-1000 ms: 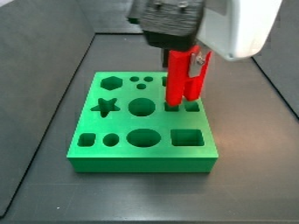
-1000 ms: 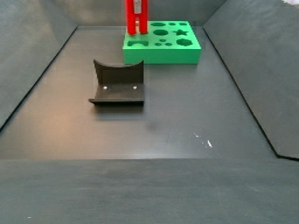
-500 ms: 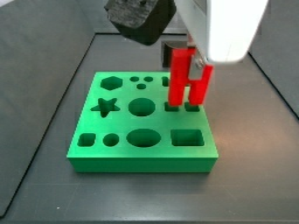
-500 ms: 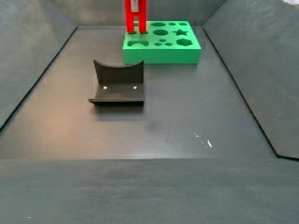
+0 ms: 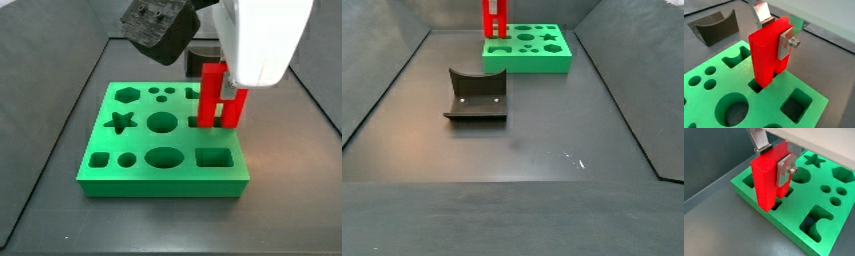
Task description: Insert the double-square object.
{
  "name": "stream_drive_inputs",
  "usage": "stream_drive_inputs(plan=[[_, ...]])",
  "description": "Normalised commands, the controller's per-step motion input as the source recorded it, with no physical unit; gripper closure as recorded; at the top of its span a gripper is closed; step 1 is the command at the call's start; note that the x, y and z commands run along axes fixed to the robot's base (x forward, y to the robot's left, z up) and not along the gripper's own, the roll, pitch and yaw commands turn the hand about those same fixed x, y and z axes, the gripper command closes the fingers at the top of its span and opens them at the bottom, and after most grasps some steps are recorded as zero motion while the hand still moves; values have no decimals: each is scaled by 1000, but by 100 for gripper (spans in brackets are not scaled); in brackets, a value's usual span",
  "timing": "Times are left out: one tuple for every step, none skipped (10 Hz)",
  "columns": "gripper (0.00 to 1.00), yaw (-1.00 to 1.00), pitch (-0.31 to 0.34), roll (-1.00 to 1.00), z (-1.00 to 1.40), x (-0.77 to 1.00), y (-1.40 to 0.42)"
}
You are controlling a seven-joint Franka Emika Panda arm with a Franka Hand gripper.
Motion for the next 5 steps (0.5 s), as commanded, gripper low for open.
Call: stream_drive_inputs(plan=[[100,271,-23,-20,-29,-257,14],[100,409,-26,0,-23,-149,34],[100,420,-19,0,-20,-154,77],[100,271,0,0,0,-29,0],[100,0,0,43,0,0,0]])
